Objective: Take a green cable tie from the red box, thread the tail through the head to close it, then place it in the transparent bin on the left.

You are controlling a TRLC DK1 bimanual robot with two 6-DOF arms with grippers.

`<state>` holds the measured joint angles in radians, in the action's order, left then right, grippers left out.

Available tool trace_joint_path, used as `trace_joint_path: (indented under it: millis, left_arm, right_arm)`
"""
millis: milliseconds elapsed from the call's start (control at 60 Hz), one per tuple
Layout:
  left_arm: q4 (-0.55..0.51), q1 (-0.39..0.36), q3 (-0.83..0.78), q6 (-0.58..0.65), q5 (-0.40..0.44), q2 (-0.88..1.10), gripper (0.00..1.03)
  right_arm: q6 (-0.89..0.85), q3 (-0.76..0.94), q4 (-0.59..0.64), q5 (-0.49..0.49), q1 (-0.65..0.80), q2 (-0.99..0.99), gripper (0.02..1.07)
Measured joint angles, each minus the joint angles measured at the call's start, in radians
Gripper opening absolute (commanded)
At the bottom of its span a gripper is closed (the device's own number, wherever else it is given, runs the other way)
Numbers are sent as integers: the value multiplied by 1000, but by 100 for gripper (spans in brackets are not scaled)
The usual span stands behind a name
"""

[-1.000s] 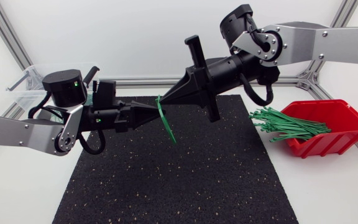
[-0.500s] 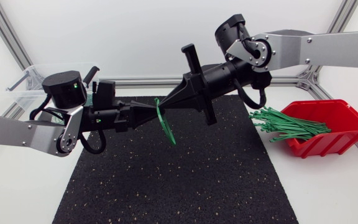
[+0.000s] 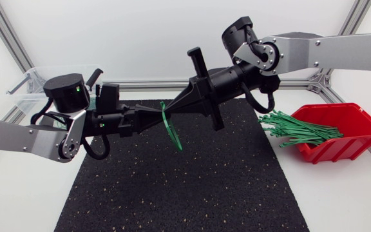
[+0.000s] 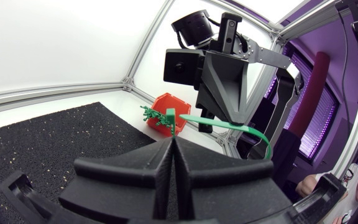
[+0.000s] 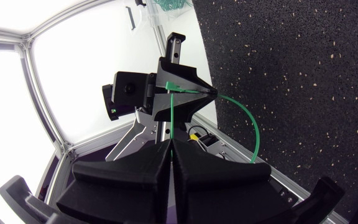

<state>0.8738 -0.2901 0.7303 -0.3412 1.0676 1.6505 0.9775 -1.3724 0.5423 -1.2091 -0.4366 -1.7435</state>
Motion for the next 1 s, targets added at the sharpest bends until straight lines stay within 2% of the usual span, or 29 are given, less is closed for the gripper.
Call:
trace_joint_path:
  millis: [1000]
  left_arm:
    - [11,-14,-12,-26,0,-1,4]
  right_arm:
    - [3,0,-16,-18,-1,-9,7]
